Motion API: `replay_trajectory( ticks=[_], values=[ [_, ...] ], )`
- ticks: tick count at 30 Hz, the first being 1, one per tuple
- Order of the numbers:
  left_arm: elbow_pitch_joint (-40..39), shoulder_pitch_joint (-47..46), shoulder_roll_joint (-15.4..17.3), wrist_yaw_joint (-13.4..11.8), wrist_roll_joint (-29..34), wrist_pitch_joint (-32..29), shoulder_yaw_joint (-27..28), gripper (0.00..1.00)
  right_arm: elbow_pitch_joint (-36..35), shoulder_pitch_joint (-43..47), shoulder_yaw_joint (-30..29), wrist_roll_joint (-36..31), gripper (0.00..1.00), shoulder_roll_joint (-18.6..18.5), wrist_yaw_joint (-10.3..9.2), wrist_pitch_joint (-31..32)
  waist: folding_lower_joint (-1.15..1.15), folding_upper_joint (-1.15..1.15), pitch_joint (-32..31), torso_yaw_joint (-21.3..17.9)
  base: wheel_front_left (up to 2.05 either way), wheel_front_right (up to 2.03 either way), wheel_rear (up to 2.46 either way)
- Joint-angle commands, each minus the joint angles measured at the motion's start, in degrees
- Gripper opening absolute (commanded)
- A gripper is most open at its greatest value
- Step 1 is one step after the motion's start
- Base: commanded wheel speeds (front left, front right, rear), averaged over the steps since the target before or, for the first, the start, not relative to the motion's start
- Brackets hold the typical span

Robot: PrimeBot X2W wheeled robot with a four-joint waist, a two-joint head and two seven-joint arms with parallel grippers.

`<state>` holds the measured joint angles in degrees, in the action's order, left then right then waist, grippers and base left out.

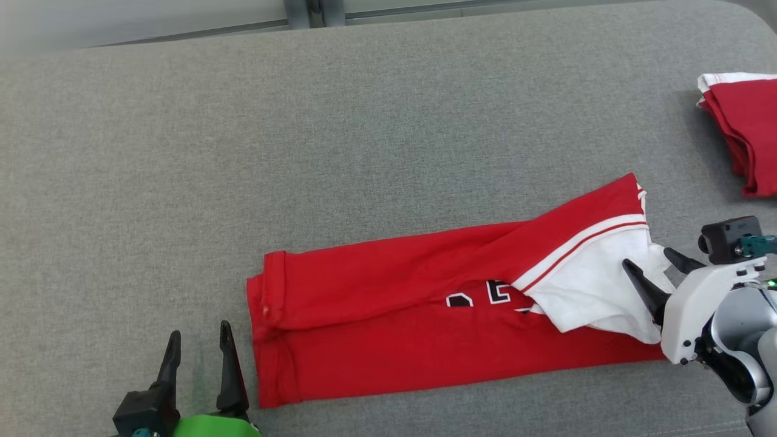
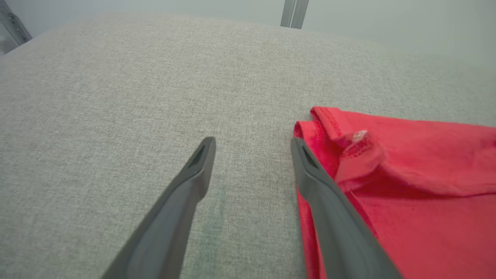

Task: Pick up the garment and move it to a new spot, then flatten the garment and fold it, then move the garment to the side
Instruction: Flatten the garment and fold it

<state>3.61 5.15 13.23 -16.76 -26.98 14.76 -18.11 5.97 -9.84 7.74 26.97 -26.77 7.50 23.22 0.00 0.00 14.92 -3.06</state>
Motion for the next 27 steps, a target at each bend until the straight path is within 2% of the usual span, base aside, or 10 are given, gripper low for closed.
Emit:
replay_trajectory(
  ticks=[1, 4, 9, 14, 17, 19, 21, 24, 27],
  values=[
    [-0.68, -0.38, -1.05, -0.25, 1.52, 0.43, 1.14, 1.0, 1.28, -1.14, -0.09, -1.18, 1.0, 0.77, -0.03, 0.88, 0.0, 0.0, 0.85, 0.94, 0.0, 0.0, 0.0],
    [-3.36, -0.4, -4.25, 0.65, 4.6, 0.39, 4.48, 1.0, 4.89, -1.53, -0.11, -4.73, 1.0, 0.75, -0.03, 2.77, 0.0, 0.0, 1.45, 1.95, 0.0, 0.0, 0.0],
    [-4.5, 1.64, -7.84, 4.39, 7.81, 0.4, 8.25, 1.0, 9.49, -1.3, -1.81, -8.33, 1.0, 0.49, -0.08, 4.32, 0.0, 0.0, 1.95, 2.9, 0.0, 0.0, 0.0],
    [-3.89, 1.88, -9.59, 7.46, 9.27, 0.41, 10.58, 1.0, 12.39, -1.5, -0.61, -5.75, 1.0, 2.5, -0.06, 5.19, 0.0, 0.0, 2.1, 3.4, 0.0, 0.0, 0.0],
    [-3.55, 1.7, -10.02, 8.91, 9.78, 0.42, 11.65, 1.0, 14.24, -1.87, 1.73, -0.7, 1.0, 5.57, 0.26, 5.82, 0.0, 0.0, 1.68, 3.42, 0.0, 0.0, 0.0],
    [-3.07, 1.87, -10.2, 10.07, 10.0, 0.42, 11.89, 1.0, 14.97, -2.17, 3.09, 4.26, 0.0, 7.18, 0.36, 5.79, 0.0, 0.0, 1.12, 3.44, 0.0, 0.0, 0.0],
    [-2.63, 2.19, -10.25, 11.02, 10.15, 0.42, 12.28, 1.0, 15.34, -2.46, 2.83, 7.99, 0.0, 6.49, 0.36, 5.01, 0.0, 0.0, 0.31, 3.5, 0.0, 0.0, 0.0],
    [-2.59, 2.98, -10.29, 11.64, 8.93, 0.42, 12.33, 1.0, 16.48, -2.58, -1.21, 12.13, 0.0, 3.42, -0.04, 3.65, 0.0, 0.0, -1.16, 3.46, 0.0, 0.0, 0.0],
    [-2.1, 3.79, -10.31, 12.06, 8.16, 0.43, 11.68, 1.0, 17.37, -1.9, -6.47, 14.88, 0.0, -1.24, -0.14, 3.49, 0.0, 0.0, -3.31, 3.74, 0.0, 0.0, 0.0]
  ],
)
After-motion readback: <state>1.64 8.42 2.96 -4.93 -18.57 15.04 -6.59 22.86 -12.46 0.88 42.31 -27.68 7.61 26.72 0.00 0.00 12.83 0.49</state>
